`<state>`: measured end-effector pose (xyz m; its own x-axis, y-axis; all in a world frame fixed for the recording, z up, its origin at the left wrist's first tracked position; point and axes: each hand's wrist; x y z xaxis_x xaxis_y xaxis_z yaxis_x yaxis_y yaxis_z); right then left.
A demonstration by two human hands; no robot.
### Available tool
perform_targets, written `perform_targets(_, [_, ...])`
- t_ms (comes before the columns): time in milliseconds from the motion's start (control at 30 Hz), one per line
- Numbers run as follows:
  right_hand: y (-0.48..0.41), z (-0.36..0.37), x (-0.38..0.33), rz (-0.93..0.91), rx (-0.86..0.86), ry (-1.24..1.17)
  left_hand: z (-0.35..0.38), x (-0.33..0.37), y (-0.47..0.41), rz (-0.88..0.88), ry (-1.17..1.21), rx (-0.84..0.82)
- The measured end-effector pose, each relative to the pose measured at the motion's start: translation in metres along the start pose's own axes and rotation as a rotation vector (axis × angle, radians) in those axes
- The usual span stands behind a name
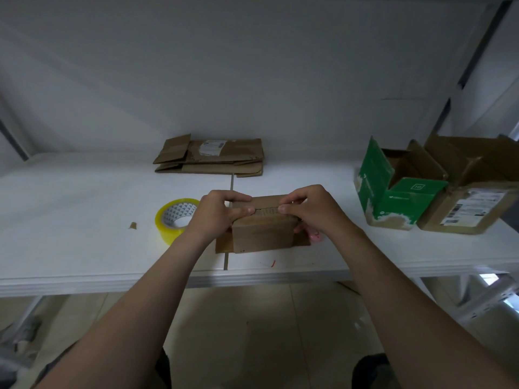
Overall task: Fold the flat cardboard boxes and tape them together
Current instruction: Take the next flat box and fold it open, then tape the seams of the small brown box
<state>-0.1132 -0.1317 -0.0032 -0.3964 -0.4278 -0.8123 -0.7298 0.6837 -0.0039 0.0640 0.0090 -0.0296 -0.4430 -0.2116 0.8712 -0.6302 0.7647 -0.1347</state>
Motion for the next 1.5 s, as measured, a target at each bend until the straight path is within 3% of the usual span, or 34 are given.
perform_targets(133, [-0.007, 0.003, 0.003, -0.151, 0.107, 0.338, 0.006, -0.007, -0.001, 0.042, 0.010, 0.064])
perform_targets(200, [-0.009, 0.006, 0.004, -0.197, 0.059, 0.425, 0.007, -0.009, 0.000, 0.044, 0.016, 0.075])
perform_targets(433, [-0.008, 0.011, 0.002, -0.182, -0.046, 0.327, 0.003, -0.007, 0.005, 0.007, 0.001, 0.160])
perform_targets(533, [-0.008, 0.013, 0.004, -0.178, -0.019, 0.316, -0.007, -0.007, 0.008, -0.024, -0.243, 0.316])
perform_targets(667, [-0.009, 0.015, 0.000, -0.179, 0.017, 0.351, -0.026, -0.026, 0.010, -0.303, -0.742, 0.108])
perform_targets(800, [-0.010, 0.016, 0.000, -0.174, 0.018, 0.373, -0.031, -0.038, 0.009, -0.249, -0.762, 0.104])
perform_targets(933, [-0.010, 0.016, -0.001, -0.177, 0.015, 0.352, -0.034, -0.020, 0.007, -0.100, -0.441, 0.259])
perform_targets(1167, [-0.017, 0.012, 0.005, -0.181, -0.047, 0.381, -0.021, 0.061, 0.020, 0.106, 0.540, 0.458])
perform_targets(1233, [-0.016, 0.011, 0.004, -0.173, -0.029, 0.382, -0.010, 0.071, 0.024, 0.035, 0.765, 0.416])
perform_targets(1333, [-0.016, 0.012, 0.009, -0.160, -0.005, 0.295, 0.005, 0.074, 0.028, -0.214, 1.126, 0.250])
perform_targets(1400, [-0.015, 0.014, 0.012, -0.121, 0.062, 0.226, 0.005, 0.068, 0.027, -0.346, 1.254, 0.155])
perform_targets(1500, [-0.009, 0.017, 0.008, -0.133, 0.248, 0.325, -0.006, 0.059, 0.022, -0.444, 1.367, 0.117])
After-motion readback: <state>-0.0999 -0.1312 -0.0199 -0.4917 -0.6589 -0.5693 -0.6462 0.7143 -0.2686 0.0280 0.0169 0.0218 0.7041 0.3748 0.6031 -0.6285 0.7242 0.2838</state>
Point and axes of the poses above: each hand's wrist, its own y-axis away from the middle knuckle, its own z-axis out of the palm, x = y × z, and after that the axes turned 8 degrees about y, right-handed
